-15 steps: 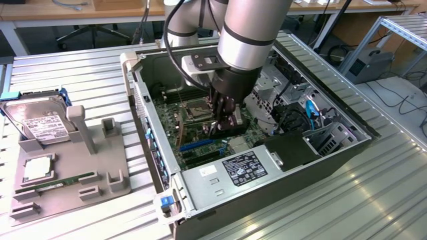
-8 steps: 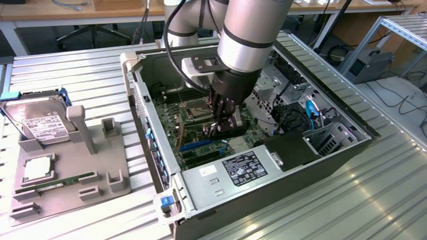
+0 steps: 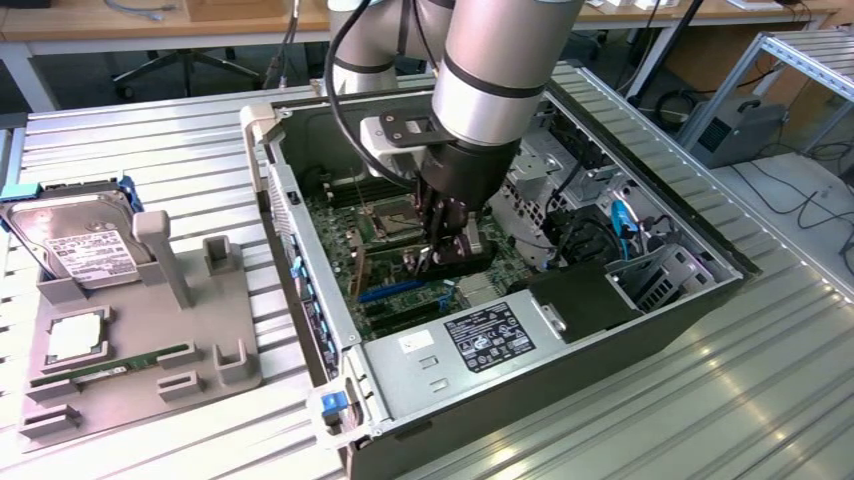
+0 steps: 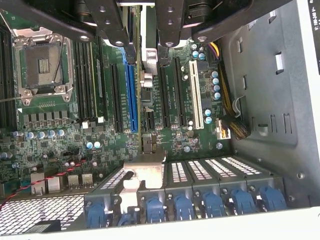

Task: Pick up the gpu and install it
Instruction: 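Insert the gpu into the slot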

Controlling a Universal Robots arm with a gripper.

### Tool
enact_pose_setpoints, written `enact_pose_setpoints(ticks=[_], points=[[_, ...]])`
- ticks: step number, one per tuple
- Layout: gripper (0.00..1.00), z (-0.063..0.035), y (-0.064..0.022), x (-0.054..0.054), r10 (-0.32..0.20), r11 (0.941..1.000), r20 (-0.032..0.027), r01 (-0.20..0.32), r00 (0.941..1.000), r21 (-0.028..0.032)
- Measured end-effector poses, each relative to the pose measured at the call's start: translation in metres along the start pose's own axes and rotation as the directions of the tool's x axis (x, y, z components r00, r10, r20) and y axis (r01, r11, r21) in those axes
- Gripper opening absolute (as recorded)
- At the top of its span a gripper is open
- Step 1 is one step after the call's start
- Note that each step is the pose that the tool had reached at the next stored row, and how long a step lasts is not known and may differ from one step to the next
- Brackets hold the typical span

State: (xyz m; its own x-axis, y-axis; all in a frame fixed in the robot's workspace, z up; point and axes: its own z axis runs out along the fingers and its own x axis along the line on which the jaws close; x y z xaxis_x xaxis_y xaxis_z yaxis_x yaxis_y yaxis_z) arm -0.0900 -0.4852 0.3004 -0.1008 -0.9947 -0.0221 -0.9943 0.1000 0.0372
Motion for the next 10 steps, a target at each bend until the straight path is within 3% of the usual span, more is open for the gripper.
enact_pose_setpoints(ticks=[10], points=[[0.27, 0.0005, 0.0007, -0.0054, -0.007, 1.0, -0.0001, 0.007, 1.0, -0.0001]])
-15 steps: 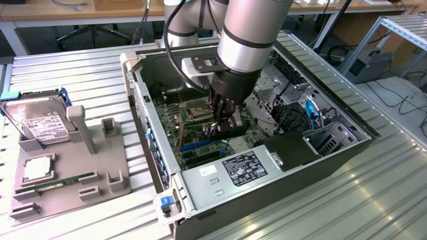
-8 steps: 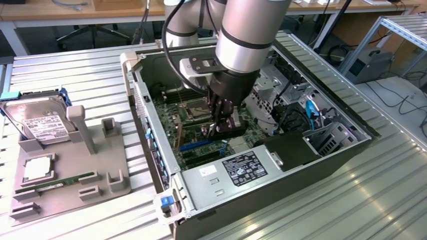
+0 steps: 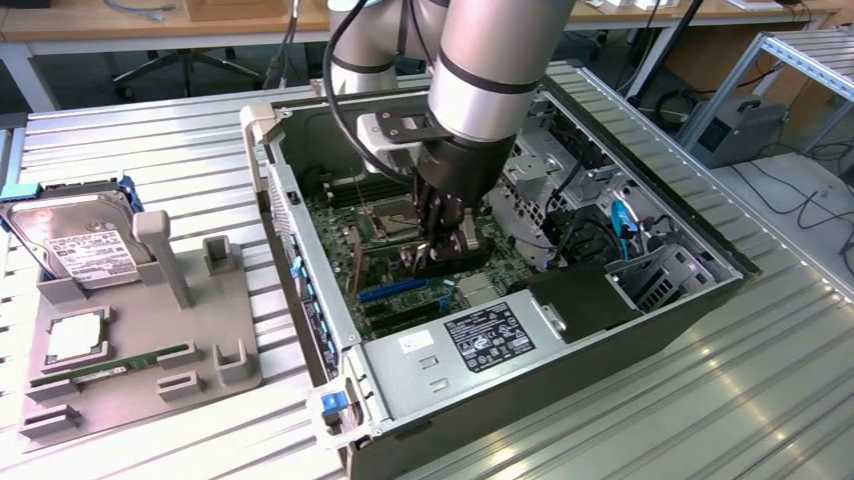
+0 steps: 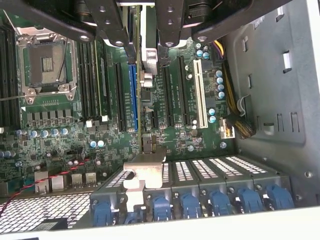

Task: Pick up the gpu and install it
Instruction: 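Insert the gpu into the slot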

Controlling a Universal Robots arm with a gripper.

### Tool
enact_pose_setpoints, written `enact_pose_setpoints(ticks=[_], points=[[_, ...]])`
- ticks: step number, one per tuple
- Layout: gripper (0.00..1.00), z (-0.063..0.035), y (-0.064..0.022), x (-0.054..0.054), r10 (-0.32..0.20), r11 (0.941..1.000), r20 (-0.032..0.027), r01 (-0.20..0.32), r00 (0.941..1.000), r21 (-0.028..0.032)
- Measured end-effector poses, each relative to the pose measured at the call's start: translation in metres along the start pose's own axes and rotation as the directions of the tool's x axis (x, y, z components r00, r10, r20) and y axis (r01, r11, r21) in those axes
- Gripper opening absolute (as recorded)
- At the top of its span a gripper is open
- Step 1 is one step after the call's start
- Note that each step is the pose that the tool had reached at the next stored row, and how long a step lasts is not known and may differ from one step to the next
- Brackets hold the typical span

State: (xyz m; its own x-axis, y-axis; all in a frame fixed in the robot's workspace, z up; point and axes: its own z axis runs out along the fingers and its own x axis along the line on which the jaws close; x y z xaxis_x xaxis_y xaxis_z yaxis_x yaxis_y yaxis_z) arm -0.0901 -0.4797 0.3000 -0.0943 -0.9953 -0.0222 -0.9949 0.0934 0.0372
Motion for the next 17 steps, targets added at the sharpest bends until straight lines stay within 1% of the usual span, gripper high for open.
enact_pose_setpoints(ticks=[5, 11, 17], points=[[0.27, -0.0001, 0.0001, -0.0008, -0.03, 0.9995, -0.0013, 0.03, 0.9995, -0.0007], [0.27, 0.0, 0.0002, -0.0014, -0.075, 0.9972, -0.0029, 0.075, 0.9972, -0.0018], [0.27, 0.0, 0.0002, -0.0014, -0.092, 0.9958, -0.0035, 0.092, 0.9958, -0.0022]])
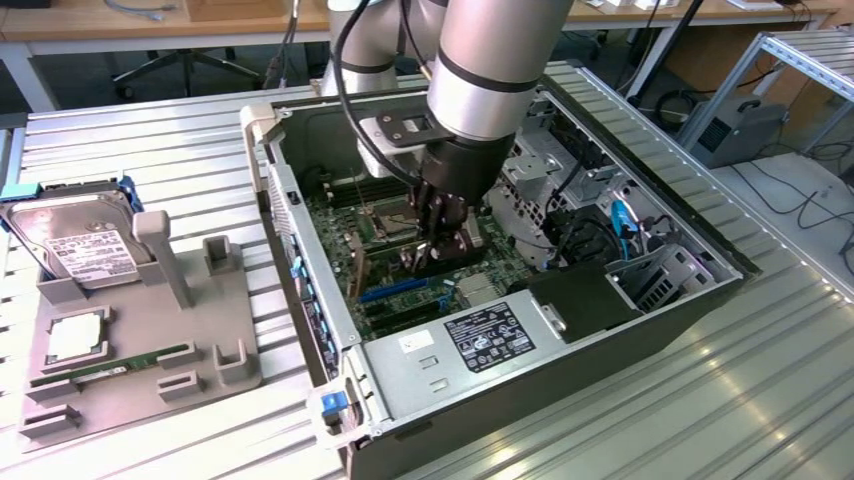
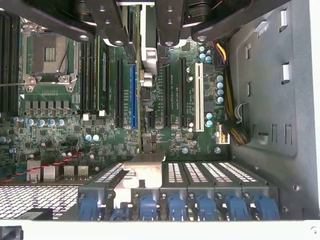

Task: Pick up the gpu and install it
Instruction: 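Insert the gpu into the slot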

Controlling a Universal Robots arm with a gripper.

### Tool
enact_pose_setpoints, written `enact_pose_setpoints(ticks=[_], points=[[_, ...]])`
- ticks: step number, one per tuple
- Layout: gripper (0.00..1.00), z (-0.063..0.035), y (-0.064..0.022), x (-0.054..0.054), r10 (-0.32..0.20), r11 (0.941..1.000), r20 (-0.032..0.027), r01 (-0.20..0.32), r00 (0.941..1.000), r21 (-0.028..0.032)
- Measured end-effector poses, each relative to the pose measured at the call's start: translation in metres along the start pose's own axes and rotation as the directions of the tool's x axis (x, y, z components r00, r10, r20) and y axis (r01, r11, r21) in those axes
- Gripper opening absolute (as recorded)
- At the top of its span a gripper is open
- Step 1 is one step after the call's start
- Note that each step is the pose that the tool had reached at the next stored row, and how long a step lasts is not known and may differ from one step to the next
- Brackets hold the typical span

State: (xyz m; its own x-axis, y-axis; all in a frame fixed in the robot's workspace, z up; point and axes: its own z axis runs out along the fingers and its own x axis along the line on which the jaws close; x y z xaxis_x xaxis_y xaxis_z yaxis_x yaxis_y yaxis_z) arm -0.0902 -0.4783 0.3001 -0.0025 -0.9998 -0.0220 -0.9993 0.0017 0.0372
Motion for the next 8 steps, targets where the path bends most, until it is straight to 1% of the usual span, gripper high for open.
enact_pose_setpoints(ticks=[8], points=[[0.27, 0.0, 0.0, 0.0, -0.033, 0.9995, -0.0011, 0.033, 0.9995, -0.0007]])
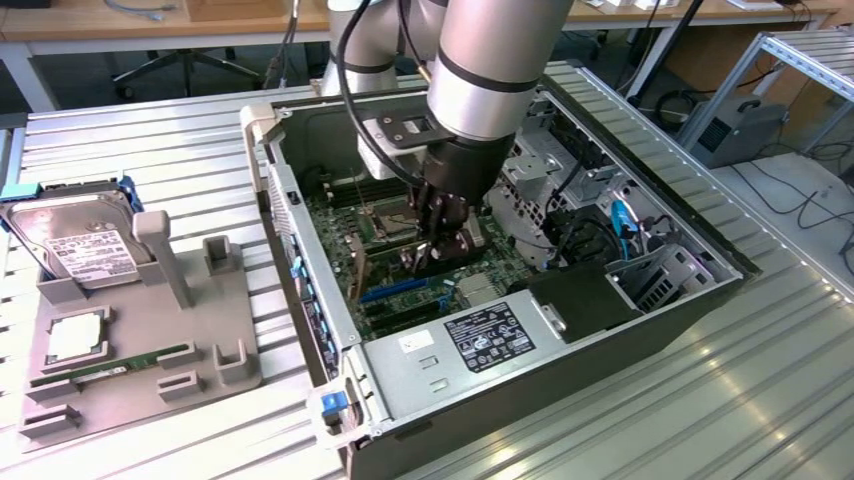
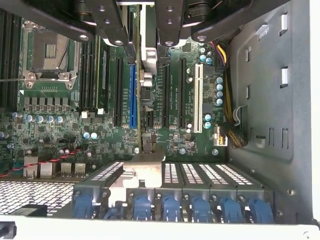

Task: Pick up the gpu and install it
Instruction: 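Insert the gpu into the slot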

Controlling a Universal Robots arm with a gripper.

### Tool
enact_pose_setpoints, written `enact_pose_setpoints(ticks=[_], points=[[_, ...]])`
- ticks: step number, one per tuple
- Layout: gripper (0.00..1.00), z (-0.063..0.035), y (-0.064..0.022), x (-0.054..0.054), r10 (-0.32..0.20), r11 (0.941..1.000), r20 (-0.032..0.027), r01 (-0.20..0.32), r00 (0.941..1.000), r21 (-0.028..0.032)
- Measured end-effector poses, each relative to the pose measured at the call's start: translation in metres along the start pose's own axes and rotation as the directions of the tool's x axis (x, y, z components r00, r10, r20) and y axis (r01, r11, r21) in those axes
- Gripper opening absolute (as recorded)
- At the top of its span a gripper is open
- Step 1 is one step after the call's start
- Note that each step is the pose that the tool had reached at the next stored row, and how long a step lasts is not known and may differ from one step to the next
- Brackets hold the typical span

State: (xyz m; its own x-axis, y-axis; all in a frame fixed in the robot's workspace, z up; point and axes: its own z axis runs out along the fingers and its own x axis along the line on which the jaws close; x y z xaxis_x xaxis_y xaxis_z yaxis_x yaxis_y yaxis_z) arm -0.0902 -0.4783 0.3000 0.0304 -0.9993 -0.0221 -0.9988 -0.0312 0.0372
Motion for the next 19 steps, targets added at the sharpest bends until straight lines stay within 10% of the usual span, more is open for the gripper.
enact_pose_setpoints(ticks=[19], points=[[0.27, 0.0004, 0.0002, -0.014, -0.03, 0.9996, -0.0021, 0.03, 0.9996, -0.0008]])
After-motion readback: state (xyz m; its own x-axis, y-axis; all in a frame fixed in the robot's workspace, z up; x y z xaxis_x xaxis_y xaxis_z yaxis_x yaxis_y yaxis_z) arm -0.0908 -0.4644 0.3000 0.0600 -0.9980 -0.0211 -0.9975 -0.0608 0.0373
